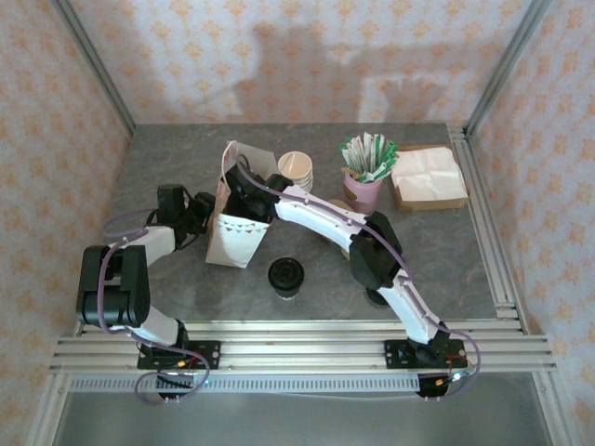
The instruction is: Pack the takeout coffee
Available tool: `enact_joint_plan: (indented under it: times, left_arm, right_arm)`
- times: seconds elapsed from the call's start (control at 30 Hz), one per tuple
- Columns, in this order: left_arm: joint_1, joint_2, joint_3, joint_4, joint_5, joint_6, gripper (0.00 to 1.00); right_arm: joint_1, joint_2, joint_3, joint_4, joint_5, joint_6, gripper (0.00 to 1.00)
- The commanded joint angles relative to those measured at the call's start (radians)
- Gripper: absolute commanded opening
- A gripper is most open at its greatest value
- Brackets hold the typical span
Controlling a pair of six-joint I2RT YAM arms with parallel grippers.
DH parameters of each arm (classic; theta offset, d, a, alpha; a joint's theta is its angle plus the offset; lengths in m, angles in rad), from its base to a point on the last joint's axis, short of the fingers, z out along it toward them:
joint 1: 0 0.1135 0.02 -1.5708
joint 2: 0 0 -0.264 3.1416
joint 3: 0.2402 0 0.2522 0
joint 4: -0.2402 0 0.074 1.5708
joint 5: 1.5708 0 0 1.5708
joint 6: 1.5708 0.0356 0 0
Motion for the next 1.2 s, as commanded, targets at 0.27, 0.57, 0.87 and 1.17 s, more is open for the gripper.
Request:
enact_joint_plan:
  times: [0.27, 0.57, 0.87, 1.17]
  left_arm:
    - [-0.030, -0.015, 0.001, 0.035, 0.022, -0.019, 0.56]
    - [-0.036, -0.032, 0.001, 0.022, 0.011, -0.011, 0.56]
    - [-0.035, -0.099, 0.119, -0.168, 0.010, 0.166, 0.74]
    - [0.028, -0.277, 0.380, -0.506, -0.092, 0.364, 0.93]
  right_arm:
    - [0.005, 0.050, 0.040, -0.018, -0.034, 0.001, 0.28]
    - [0.004, 0.011, 0.052, 0.019, -0.048, 0.024, 0.30]
    - [0.006, 0.000, 0.052, 0.015, -0.034, 0.019, 0.28]
    - [0.006, -0.005, 0.055, 0.001, -0.026, 0.008, 0.28]
